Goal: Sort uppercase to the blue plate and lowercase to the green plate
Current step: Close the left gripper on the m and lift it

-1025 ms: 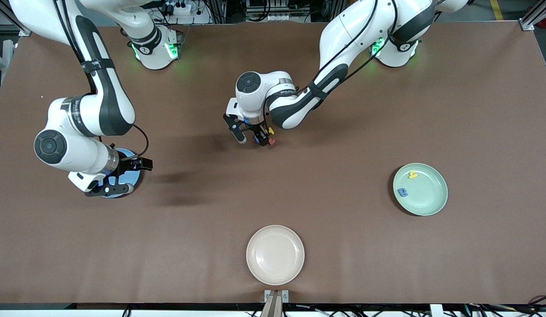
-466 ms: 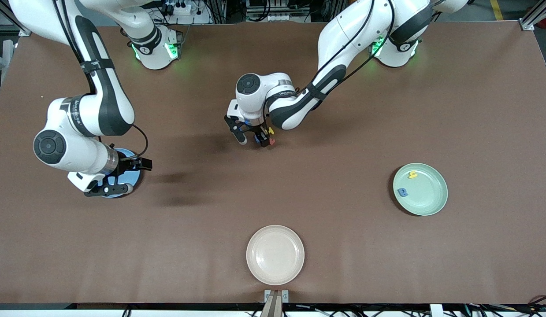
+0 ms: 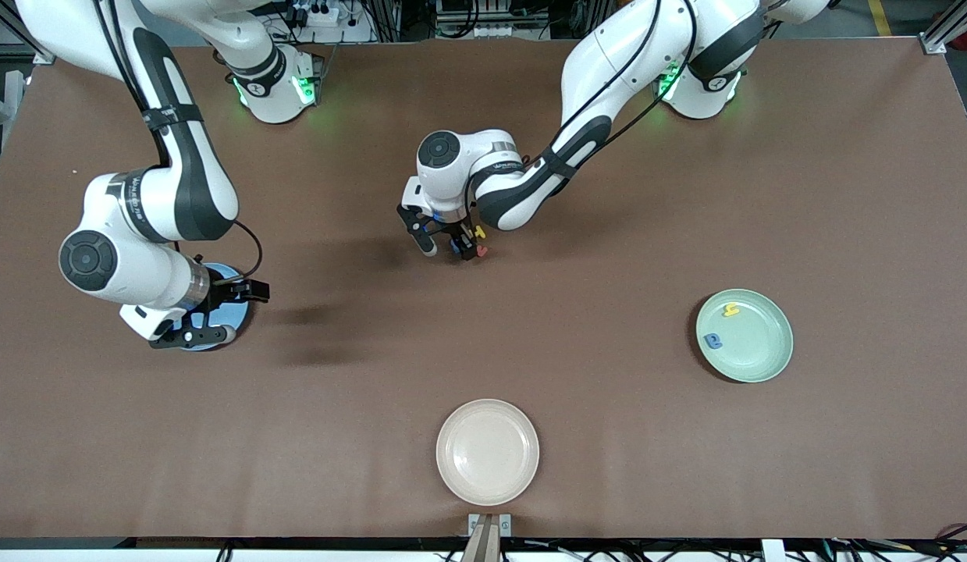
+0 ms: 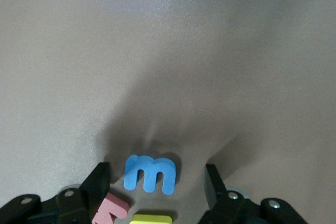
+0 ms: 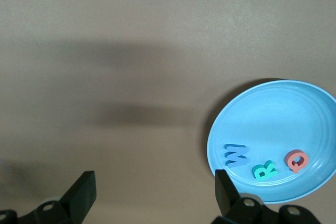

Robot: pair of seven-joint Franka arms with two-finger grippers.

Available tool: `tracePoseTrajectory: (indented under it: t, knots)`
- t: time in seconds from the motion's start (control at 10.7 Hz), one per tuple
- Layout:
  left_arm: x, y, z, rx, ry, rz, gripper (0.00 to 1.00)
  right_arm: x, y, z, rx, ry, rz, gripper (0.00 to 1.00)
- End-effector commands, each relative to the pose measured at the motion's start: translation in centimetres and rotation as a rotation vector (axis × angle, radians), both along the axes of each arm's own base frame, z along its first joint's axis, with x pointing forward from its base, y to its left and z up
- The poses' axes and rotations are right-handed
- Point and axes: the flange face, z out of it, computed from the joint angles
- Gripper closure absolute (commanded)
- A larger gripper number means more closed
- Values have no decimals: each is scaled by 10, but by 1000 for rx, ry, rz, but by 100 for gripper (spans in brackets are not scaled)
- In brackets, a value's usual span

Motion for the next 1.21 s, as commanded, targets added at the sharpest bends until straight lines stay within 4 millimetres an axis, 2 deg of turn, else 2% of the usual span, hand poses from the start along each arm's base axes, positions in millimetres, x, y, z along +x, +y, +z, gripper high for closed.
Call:
tracePoseTrajectory:
  t: [0.0,0.09,0.19,0.28,0.37,0.65,0.84,1.12]
  knots:
    - [2,-5,-2,-6,-13,-5,32,-2,-3,4,0,-1,0,0]
    - [-1,-7,-3,-6,-13,-8,42,-2,-3,4,0,1,0,0]
    - [-5,-9,-3,-8,-13,-8,70,-2,-3,4,0,1,0,0]
    - [-5,-9,-3,-8,-12,6,91,-2,-2,4,0,1,1,0]
    - [-10,-12,-3,-11,-16,-2,100,-3,-2,4,0,2,1,0]
    - [-1,-9,5,-14,-34,21,100,-2,-2,4,0,1,1,0]
    - [5,-10,28,-30,-58,84,100,-3,-2,5,0,1,2,0]
    - [24,2,69,-13,-70,169,100,-3,-1,5,0,1,1,0]
